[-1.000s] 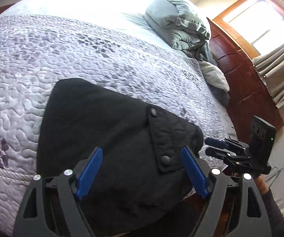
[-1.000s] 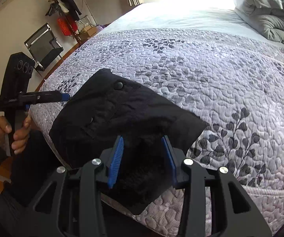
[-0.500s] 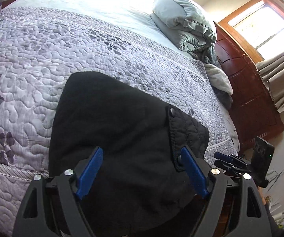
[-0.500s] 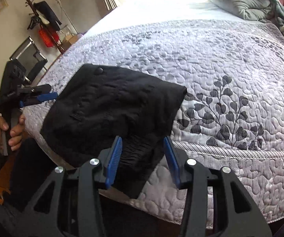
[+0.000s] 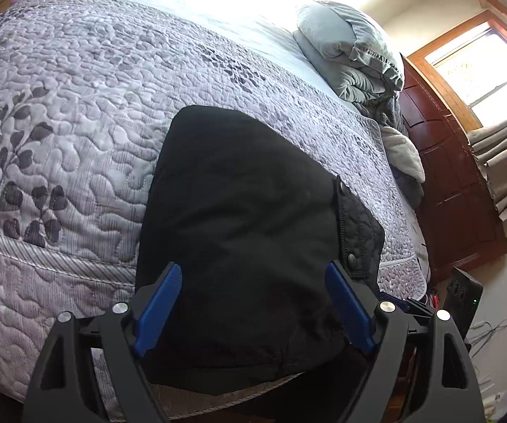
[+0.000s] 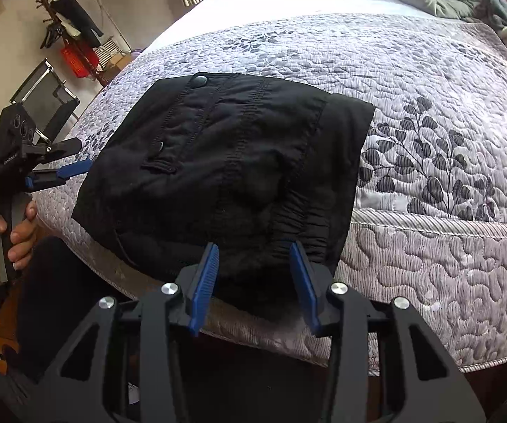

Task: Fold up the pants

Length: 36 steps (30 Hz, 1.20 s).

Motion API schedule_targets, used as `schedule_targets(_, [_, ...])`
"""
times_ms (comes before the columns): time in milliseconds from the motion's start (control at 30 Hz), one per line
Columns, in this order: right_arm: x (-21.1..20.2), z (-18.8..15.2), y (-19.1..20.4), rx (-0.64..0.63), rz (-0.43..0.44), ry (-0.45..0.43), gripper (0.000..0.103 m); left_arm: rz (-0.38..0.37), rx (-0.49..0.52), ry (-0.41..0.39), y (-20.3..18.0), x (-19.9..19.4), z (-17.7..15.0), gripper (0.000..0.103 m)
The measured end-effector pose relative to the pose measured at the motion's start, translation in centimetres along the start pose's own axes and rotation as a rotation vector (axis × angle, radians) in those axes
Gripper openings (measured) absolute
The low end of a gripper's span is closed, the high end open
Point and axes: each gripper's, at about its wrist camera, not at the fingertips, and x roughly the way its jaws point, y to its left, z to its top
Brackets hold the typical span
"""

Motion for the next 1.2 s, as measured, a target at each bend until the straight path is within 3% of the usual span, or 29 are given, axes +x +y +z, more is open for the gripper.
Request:
schedule_targets(267, [0.5, 0.0, -0.4, 0.019, -0.014, 0.047, 0.039, -0.016, 0.000, 0.013, 0.2, 0.3, -0.1, 0.085])
schedule_targets(467, [-3.1, 4.6, -0.2, 0.046, 0.018, -0.105, 0.049, -0.003, 0.021, 0.029, 0.0, 0.1, -0.4, 0.087])
schedule_targets(633, [0.4, 8.2, -2.3, 0.111, 0.056, -0.098, 0.049, 0.028, 0.030, 0.037, -0.5, 0.2, -0.4, 0.087])
schedule_targets(833, [4.4, 7.9, -4.6, 0.162, 0.055, -0.004, 0.040, 0.148, 0.152, 0.023, -2.8, -0.8, 0.4, 0.087])
schedule_targets(900, [3.5, 7.9, -5.2, 0.188, 0.107, -0.014, 0.048, 0.215, 0.213, 0.023, -3.6, -1.2, 0.8, 0.087])
schedule_targets(967, [1.6, 7.9, -5.8, 0.239, 0.139, -0.050, 0.082, 0.271, 0.271, 0.018, -4.2, -1.8, 1.2, 0.087])
schedule_targets(1000, [0.7, 7.8, -6.3, 0.268, 0.141, -0.067, 0.088, 0.294, 0.298, 0.015, -4.4, -2.0, 1.4, 0.087])
schedule_targets(1100, [-0.2, 7.4, -8.6, 0.378, 0.247, -0.042, 0.094, 0.340, 0.357, 0.019, -4.6, -2.4, 2.1, 0.088])
schedule_targets(1200, [1.9, 6.4, -11.2, 0.509, 0.342, 0.079, 0.097, 0.340, 0.371, 0.040, -4.1, -2.2, 2.9, 0.089])
